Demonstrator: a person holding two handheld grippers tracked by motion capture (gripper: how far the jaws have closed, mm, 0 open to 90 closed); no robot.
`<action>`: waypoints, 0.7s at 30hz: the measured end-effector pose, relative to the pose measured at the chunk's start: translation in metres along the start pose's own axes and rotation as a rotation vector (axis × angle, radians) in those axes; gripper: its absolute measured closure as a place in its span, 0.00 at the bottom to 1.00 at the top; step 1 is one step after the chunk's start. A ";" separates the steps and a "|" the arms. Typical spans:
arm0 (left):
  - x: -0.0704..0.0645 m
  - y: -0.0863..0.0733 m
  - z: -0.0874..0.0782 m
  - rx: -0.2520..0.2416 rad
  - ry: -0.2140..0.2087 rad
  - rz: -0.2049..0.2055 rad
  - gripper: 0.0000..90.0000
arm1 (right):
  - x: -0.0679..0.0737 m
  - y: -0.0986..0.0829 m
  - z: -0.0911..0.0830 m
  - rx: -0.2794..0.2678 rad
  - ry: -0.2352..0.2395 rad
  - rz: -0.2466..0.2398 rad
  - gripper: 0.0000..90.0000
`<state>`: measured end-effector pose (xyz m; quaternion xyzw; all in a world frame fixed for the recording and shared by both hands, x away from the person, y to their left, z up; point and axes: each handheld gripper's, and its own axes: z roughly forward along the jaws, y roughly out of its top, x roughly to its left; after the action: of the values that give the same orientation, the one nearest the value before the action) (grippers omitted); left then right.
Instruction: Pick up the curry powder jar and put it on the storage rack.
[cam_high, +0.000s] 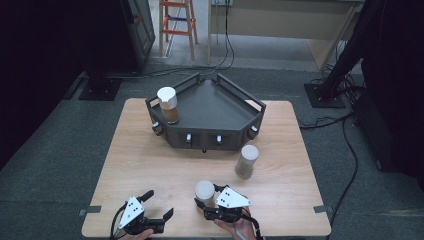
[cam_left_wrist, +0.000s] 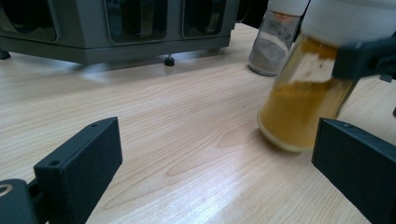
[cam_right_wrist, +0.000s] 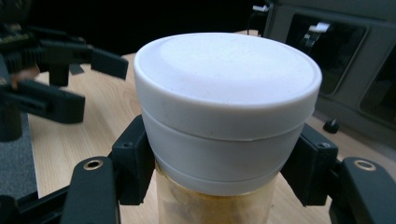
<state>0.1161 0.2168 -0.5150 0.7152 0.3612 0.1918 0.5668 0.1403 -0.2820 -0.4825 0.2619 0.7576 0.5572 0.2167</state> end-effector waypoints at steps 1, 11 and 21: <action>0.000 0.000 0.000 0.001 0.000 0.000 0.02 | -0.001 0.003 -0.001 0.000 -0.001 0.004 0.39; 0.000 0.000 0.000 -0.001 0.001 0.000 0.02 | -0.010 0.019 -0.005 -0.009 -0.015 0.031 0.39; -0.001 0.000 0.000 0.001 0.002 0.002 0.02 | -0.021 0.040 -0.003 -0.006 -0.001 0.039 0.39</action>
<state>0.1157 0.2165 -0.5151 0.7158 0.3612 0.1928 0.5657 0.1603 -0.2880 -0.4424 0.2764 0.7507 0.5632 0.2071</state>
